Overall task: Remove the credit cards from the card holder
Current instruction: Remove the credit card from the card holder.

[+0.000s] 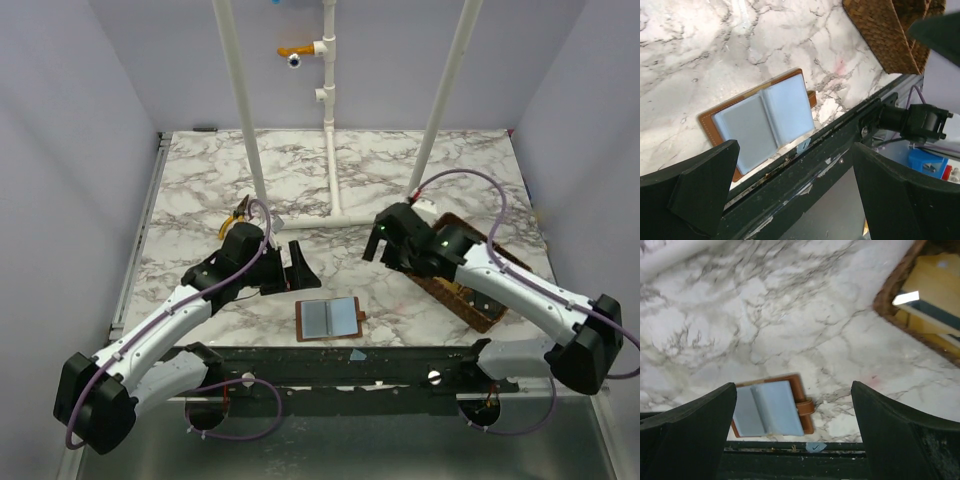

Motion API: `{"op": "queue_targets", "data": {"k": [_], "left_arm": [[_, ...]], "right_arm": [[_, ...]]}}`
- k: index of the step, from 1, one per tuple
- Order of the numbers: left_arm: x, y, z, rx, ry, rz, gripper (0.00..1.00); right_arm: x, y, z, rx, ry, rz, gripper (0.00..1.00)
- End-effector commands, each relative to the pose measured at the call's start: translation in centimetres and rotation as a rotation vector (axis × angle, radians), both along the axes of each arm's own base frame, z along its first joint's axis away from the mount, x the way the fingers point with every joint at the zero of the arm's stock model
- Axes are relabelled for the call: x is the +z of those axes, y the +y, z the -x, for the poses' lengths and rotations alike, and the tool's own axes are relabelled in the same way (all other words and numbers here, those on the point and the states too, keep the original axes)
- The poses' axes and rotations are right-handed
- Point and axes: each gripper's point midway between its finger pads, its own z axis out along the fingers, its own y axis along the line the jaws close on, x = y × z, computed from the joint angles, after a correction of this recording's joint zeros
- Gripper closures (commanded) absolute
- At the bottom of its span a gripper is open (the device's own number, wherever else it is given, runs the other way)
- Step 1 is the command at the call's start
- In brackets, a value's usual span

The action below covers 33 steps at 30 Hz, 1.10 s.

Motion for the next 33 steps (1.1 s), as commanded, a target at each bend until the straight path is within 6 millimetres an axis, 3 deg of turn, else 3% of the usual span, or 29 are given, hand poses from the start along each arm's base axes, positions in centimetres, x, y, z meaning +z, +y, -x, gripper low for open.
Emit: {"op": "queue_targets", "data": {"k": [1, 4, 8, 18, 24, 33], "left_arm": [[-0.6, 1.5, -0.8, 0.117, 0.013, -0.047, 0.02], [-0.6, 1.8, -0.9, 0.142, 0.017, -0.052, 0.01], [-0.8, 2.5, -1.1, 0.182, 0.019, -0.073, 0.01], [-2.0, 6.2, -1.0, 0.351, 0.024, -0.144, 0.01], [-2.5, 7.6, -1.2, 0.387, 0.031, -0.168, 0.02], [-2.1, 7.9, -1.3, 0.386, 0.026, -0.153, 0.02]], "right_arm": [[-1.1, 6.1, 0.8, 0.071, -0.038, -0.027, 0.00], [-3.0, 9.5, 2.7, 0.157, -0.008, -0.007, 0.00], [-4.7, 12.4, 4.4, 0.240, 0.014, -0.032, 0.00], [-8.1, 17.1, 8.8, 0.367, 0.057, -0.042, 0.09], [-10.0, 18.1, 9.5, 0.393, 0.079, -0.001, 0.12], [-12.2, 18.2, 9.2, 0.398, 0.102, 0.112, 0.19]]}}
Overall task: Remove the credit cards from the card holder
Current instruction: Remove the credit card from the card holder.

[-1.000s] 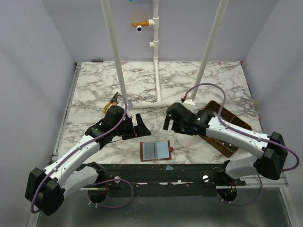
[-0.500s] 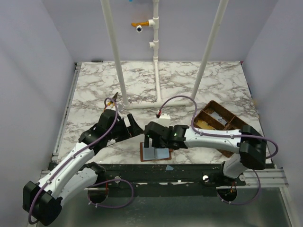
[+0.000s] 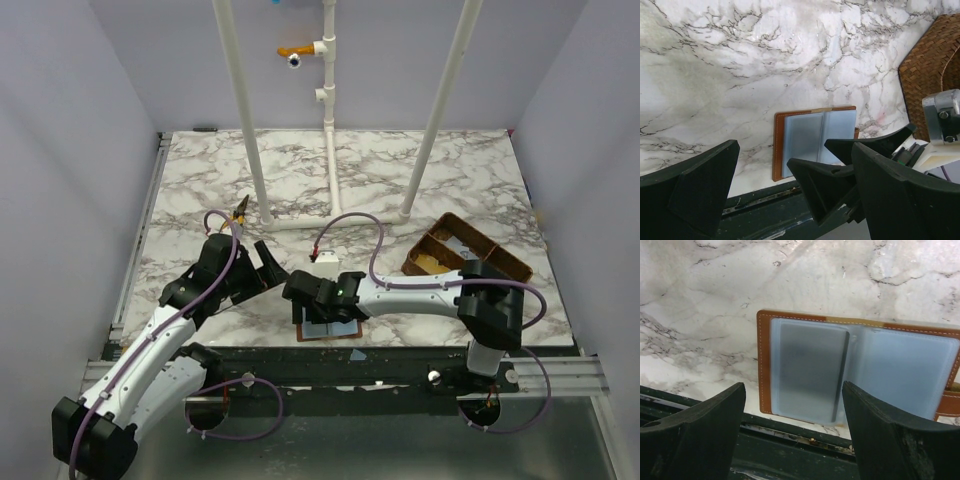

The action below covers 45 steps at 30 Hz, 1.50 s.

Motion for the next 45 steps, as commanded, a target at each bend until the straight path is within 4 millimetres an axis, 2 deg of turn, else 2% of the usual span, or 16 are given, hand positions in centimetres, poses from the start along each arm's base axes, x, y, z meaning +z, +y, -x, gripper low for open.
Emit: {"op": "queue_targets", "data": {"k": [1, 9, 18, 20, 25, 28, 34, 39, 45], "left_arm": [[-0.2, 0.4, 0.2, -0.004, -0.001, -0.014, 0.02], [-0.3, 0.2, 0.1, -0.014, 0.002, -0.004, 0.02], [-0.6, -0.2, 0.2, -0.027, 0.013, 0.014, 0.02], [-0.6, -0.2, 0.2, -0.028, 0.014, 0.016, 0.02], [-0.7, -0.3, 0.2, -0.034, 0.018, 0.021, 0.02], [-0.7, -0.5, 0.3, -0.038, 0.018, 0.028, 0.02], [-0.7, -0.6, 0.4, -0.046, 0.019, 0.035, 0.02], [-1.0, -0.9, 0.6, -0.067, 0.023, 0.049, 0.02], [-1.4, -1.5, 0.7, -0.097, 0.039, 0.068, 0.04]], "right_arm": [[-0.7, 0.0, -0.1, -0.001, -0.014, 0.058, 0.20], [-1.2, -1.3, 0.0, -0.039, -0.016, 0.073, 0.22], [-1.8, -1.6, 0.0, -0.040, -0.013, 0.084, 0.23], [-1.9, -1.8, 0.0, -0.046, -0.014, 0.090, 0.28], [-2.2, -2.0, 0.2, -0.052, -0.007, 0.088, 0.33], [-2.7, -2.0, 0.3, -0.044, 0.001, 0.098, 0.39], [-3.3, -2.3, 0.6, -0.042, 0.012, 0.111, 0.57], [-3.4, -3.2, 0.6, -0.062, 0.019, 0.109, 0.71], [-4.0, -4.4, 0.5, -0.090, 0.056, 0.071, 0.84]]}}
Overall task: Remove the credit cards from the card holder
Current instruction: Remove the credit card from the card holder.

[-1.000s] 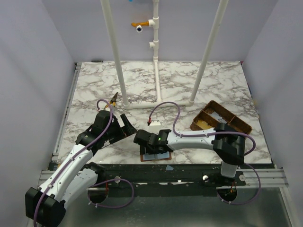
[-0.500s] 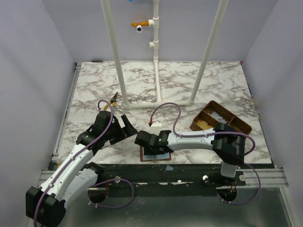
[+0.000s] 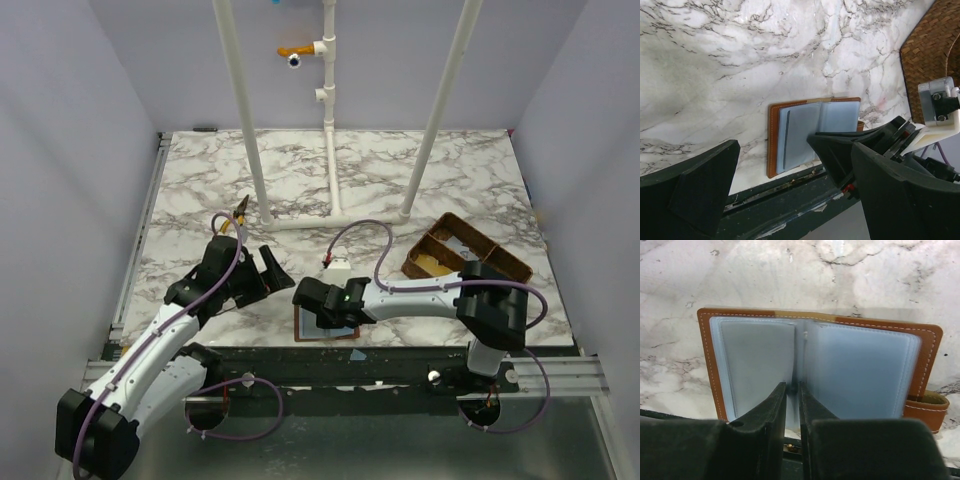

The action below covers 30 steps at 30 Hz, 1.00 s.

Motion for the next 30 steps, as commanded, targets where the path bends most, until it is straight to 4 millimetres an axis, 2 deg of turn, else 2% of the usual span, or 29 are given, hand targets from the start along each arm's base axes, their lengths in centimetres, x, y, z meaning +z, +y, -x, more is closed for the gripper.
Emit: {"op": "queue_targets", "data": {"k": [1, 5, 7, 9, 11, 19, 24, 30], "left_arm": [[-0.3, -0.8, 0.1, -0.044, 0.007, 0.034, 0.04], [-0.7, -1.1, 0.2, -0.064, 0.020, 0.042, 0.12], [-1.1, -1.2, 0.3, -0.071, 0.029, 0.044, 0.19], [-1.5, -1.4, 0.4, -0.078, 0.039, 0.047, 0.28], [-1.9, -1.5, 0.6, -0.084, 0.047, 0.048, 0.43], [-3.0, -2.2, 1.1, -0.121, 0.074, 0.051, 0.78], [-3.4, -3.2, 1.4, -0.162, 0.088, 0.044, 0.91], [-4.4, -4.7, 2.2, -0.205, 0.116, 0.023, 0.97]], "right_arm": [[-1.4, -2.0, 0.3, -0.032, 0.039, 0.008, 0.84], [-1.9, -2.2, 0.4, -0.031, 0.059, -0.022, 0.90], [-2.1, -2.3, 0.4, -0.031, 0.068, -0.030, 0.91], [-2.2, -2.3, 0.3, -0.030, 0.073, -0.036, 0.93], [-2.4, -2.4, 0.3, -0.031, 0.082, -0.041, 0.97], [-3.0, -3.5, 0.3, -0.060, 0.108, -0.069, 0.99], [-3.4, -3.6, 0.6, -0.065, 0.134, -0.107, 0.99], [-3.8, -4.2, 0.7, -0.088, 0.159, -0.149, 0.99]]}}
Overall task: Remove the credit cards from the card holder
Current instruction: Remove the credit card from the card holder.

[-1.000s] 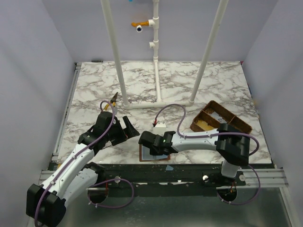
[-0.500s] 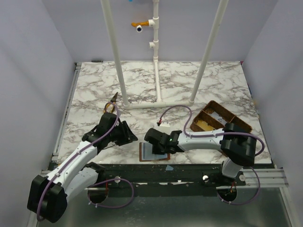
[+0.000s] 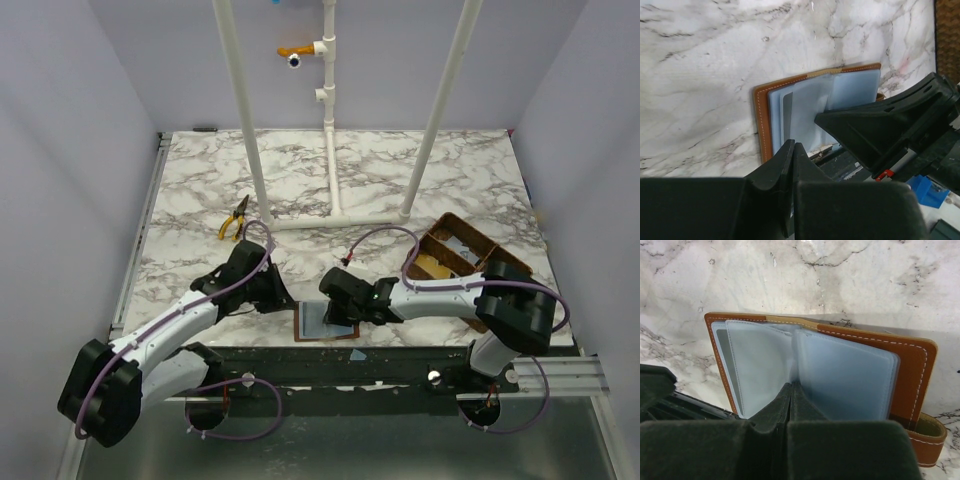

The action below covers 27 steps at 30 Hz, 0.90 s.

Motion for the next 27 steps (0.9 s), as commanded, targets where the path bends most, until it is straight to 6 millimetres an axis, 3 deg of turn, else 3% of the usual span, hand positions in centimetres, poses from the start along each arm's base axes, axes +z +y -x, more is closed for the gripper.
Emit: {"op": "queue_targets", "data": {"k": [1, 27], "left_arm": [[-0.4, -1.4, 0.3, -0.036, -0.003, 0.004, 0.97], [-3.6, -2.5, 0.1, -0.069, 0.046, -0.087, 1.00]], "right_arm": [[-3.3, -3.6, 1.1, -0.023, 0.062, 0.098, 0.99], [-4.6, -5.4, 1.9, -0.073, 0.126, -0.005, 0.99]]}}
